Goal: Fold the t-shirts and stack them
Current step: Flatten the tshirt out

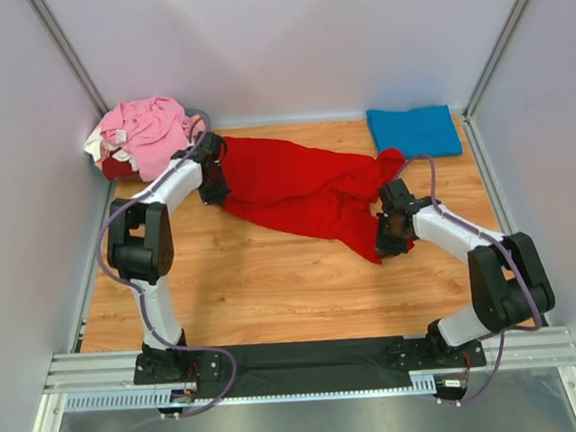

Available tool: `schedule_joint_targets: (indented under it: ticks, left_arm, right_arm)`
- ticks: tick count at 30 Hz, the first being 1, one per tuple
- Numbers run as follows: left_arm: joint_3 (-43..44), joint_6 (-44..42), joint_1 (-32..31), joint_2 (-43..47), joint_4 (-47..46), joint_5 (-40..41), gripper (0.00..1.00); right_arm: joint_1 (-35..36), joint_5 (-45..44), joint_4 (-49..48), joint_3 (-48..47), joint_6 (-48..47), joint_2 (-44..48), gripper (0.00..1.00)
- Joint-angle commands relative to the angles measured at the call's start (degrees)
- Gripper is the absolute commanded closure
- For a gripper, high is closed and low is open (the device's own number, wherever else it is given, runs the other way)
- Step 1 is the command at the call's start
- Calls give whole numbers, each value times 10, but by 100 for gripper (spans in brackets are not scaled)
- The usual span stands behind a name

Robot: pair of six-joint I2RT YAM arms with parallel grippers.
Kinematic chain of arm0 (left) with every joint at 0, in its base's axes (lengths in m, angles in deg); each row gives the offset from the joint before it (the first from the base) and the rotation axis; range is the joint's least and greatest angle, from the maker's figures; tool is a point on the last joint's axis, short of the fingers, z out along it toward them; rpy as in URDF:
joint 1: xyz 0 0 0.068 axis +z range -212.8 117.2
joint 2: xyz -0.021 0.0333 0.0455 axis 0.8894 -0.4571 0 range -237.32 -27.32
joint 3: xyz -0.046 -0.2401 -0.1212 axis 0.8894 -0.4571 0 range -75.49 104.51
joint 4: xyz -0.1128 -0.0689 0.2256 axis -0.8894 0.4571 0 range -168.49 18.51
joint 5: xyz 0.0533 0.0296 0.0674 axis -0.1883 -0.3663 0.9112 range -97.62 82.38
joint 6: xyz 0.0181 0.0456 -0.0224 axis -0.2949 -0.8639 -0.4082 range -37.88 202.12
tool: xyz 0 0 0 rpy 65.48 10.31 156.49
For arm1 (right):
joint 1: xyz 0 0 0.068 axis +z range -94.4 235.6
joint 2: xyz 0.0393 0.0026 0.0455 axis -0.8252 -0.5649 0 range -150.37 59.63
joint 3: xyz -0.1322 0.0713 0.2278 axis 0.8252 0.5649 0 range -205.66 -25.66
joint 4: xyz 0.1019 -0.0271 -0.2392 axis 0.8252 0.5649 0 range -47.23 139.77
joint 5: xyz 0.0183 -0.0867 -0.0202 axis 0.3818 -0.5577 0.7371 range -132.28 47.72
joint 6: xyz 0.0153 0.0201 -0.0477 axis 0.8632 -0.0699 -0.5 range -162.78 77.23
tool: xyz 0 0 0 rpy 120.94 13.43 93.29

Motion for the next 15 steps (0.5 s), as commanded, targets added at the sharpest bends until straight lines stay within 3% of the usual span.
schedule_joint_targets:
  ticks: [1,5,10,13,15]
  left_arm:
    - [50,-35,-19,128,77,38,100]
    - [122,-64,-29,160,185,37,100]
    - [148,-109,-32,190,265,29,100]
    - [157,-145,-27,168,266,32,100]
    - [181,-166,-14,96,293,5,91]
  right_arm:
    - [4,-41,70,-60,-4,87,100]
    - [3,-84,142,-114,-11,165,100]
    - [2,-109,187,-145,-12,228,100]
    - [-13,-110,175,-145,-13,221,100]
    - [-26,-98,168,-152,-15,191,100]
